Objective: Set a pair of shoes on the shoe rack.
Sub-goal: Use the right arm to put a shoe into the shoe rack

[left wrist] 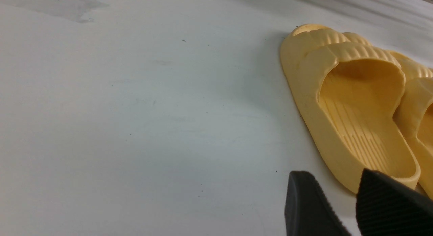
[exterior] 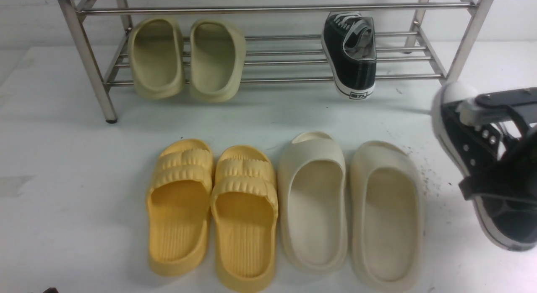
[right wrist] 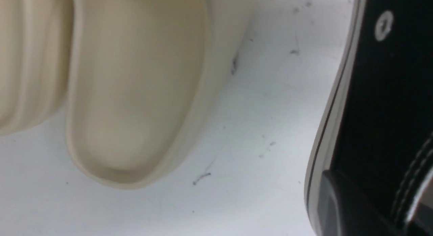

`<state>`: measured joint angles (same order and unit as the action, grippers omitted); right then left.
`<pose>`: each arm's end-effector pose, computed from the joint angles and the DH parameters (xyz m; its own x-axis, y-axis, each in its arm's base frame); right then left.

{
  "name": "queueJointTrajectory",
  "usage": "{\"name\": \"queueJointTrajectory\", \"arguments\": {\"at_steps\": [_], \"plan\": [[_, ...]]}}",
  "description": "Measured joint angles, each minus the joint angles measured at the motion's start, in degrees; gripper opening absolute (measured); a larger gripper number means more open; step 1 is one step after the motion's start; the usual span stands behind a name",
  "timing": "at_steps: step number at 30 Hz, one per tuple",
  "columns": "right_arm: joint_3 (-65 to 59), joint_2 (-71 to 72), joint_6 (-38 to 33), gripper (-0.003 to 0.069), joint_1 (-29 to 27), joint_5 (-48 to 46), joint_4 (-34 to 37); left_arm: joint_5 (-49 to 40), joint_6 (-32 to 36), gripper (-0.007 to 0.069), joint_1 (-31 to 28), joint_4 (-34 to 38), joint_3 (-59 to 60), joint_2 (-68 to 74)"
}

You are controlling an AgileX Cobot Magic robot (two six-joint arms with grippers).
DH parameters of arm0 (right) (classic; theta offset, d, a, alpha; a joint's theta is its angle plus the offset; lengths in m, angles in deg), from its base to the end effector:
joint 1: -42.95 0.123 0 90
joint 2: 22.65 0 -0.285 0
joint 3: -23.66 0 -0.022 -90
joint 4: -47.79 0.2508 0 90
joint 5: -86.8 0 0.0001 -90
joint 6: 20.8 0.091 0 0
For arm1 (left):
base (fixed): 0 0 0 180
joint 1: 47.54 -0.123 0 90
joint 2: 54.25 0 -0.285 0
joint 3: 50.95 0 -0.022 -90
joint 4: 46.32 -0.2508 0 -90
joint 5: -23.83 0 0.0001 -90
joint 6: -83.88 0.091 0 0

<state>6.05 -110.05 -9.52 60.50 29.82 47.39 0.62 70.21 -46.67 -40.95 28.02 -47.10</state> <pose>0.2510 0.0788 0.2774 -0.9474 -0.0984 -0.3045 -0.1203 0.9913 0.0539 0.0517 -0.0042 0.1673 -0.3282 -0.3139 -0.8909 -0.0577 0.9481 -0.3128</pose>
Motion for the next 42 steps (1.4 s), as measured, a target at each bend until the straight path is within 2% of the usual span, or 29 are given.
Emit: {"name": "queueJointTrajectory", "arguments": {"at_steps": [16, 42], "plan": [[22.4, -17.6, -2.4, 0.0029, 0.2, 2.5, -0.7, 0.0, 0.0, 0.0238, 0.0, 0.0, 0.0, 0.0], [42.2, -35.0, -2.6, 0.0031, -1.4, 5.8, -4.4, 0.0, 0.0, 0.0238, 0.0, 0.0, 0.0, 0.0]]}}
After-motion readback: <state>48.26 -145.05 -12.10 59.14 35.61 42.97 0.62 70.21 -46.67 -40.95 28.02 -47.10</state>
